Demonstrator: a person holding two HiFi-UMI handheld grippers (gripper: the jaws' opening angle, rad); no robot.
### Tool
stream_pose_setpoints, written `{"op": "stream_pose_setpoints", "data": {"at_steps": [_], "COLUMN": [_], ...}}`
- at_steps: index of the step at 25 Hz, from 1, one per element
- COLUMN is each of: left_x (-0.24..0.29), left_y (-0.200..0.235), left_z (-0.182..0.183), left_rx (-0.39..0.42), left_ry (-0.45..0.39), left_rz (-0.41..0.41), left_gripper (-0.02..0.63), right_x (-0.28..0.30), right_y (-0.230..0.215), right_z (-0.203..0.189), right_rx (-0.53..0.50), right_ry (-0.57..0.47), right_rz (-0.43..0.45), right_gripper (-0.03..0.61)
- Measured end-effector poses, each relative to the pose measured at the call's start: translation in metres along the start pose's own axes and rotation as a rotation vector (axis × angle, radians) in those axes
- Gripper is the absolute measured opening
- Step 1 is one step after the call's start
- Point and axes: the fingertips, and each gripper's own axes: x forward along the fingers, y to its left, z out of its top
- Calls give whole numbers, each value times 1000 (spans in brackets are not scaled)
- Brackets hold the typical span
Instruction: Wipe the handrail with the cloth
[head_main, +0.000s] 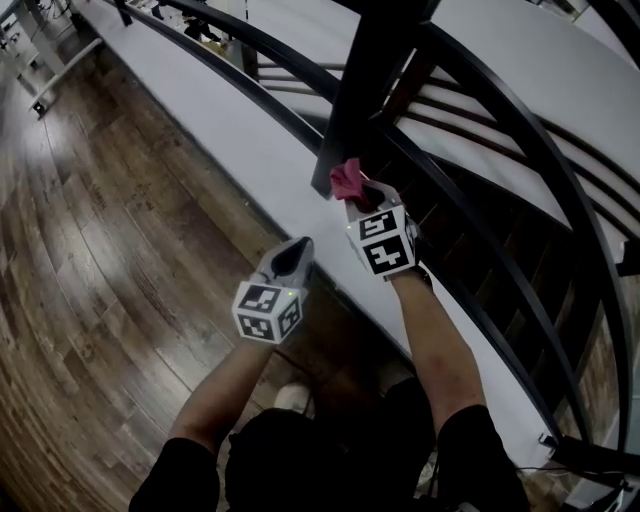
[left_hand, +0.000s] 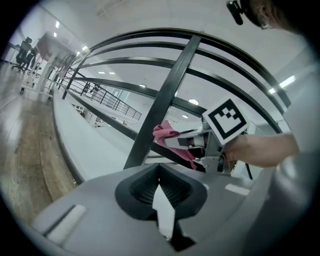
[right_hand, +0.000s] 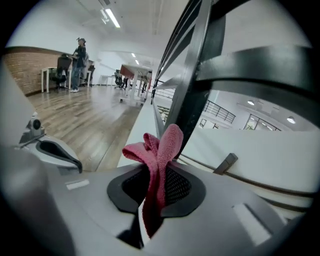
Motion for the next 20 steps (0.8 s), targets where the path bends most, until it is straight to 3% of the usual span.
{"op": "stream_pose_setpoints", "data": {"at_steps": [4,11,15,20], "left_x": [1,-11,-25,-31], "left_y": [0,-14,-33,-69], "left_z": [19,58,80,104], "left_rx": [25,117,175,157], "left_ry": [-43,-109,-157,-216], "left_rz": [23,58,44,37], "left_gripper": [0,0,0,0], "right_x": [-22,-93,-146,-226], "right_y": [20,30,33,17], "right_z": [13,31,39,46], "right_rx": [-34,11,-50,-183], "right_ry": [-87,-238,-328,-465], "right_rz": [33,70,61,-3], "right_gripper": [51,51,51,49]}}
